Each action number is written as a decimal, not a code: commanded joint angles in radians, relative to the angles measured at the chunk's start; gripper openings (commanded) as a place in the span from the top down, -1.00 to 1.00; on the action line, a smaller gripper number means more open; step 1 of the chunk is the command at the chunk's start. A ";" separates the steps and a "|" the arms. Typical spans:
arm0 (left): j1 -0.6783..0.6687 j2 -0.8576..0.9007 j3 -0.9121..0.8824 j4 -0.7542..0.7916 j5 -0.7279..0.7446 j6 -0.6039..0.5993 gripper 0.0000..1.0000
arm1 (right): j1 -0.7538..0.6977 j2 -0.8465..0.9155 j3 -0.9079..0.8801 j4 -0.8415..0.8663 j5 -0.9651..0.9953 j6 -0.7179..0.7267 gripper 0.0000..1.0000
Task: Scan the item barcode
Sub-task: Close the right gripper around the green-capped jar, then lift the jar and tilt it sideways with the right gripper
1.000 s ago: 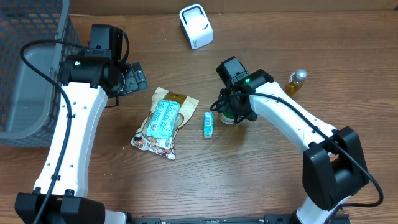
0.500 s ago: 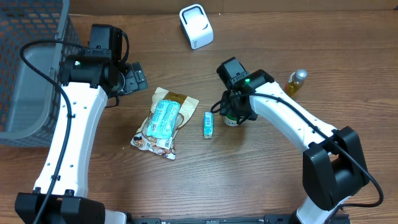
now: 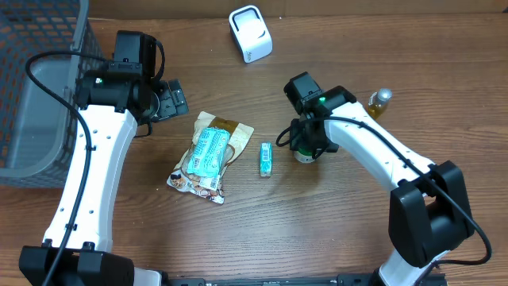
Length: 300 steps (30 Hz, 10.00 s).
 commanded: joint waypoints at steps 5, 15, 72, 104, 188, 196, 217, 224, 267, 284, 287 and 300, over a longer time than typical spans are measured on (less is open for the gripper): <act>0.002 0.000 0.018 0.002 0.003 0.019 -0.99 | -0.027 0.010 -0.010 -0.013 0.039 -0.014 -0.55; 0.002 0.000 0.018 0.001 0.003 0.019 -0.99 | -0.027 0.010 -0.010 -0.015 -0.013 0.160 -0.71; 0.002 0.000 0.018 0.001 0.003 0.019 -0.99 | -0.027 0.010 -0.045 0.091 -0.009 -0.102 -1.00; 0.002 0.000 0.018 0.001 0.003 0.019 -0.99 | -0.029 0.010 -0.160 0.201 0.014 -0.099 -0.93; 0.002 0.000 0.018 0.001 0.003 0.019 -0.99 | -0.029 0.010 -0.161 0.194 -0.032 -0.099 -0.04; 0.002 0.000 0.018 0.001 0.003 0.019 -0.99 | -0.029 0.010 -0.161 0.194 -0.032 -0.099 -0.04; 0.002 0.000 0.018 0.002 0.003 0.019 -0.99 | -0.029 0.010 -0.161 0.223 -0.027 -0.099 -0.28; 0.002 0.000 0.018 0.002 0.003 0.019 -0.99 | -0.029 0.010 -0.161 0.241 0.014 -0.099 -0.48; 0.002 0.000 0.018 0.001 0.003 0.019 -1.00 | -0.029 0.009 0.110 -0.435 -0.713 -0.099 0.06; 0.002 0.000 0.018 0.002 0.003 0.019 -1.00 | -0.029 0.009 0.110 -0.487 -0.901 0.010 0.07; 0.002 0.000 0.018 0.001 0.003 0.019 -0.99 | -0.029 0.009 0.110 -0.499 -0.925 0.010 0.07; 0.002 0.000 0.018 0.001 0.003 0.019 -0.99 | -0.029 0.009 0.110 -0.537 -1.076 0.010 0.07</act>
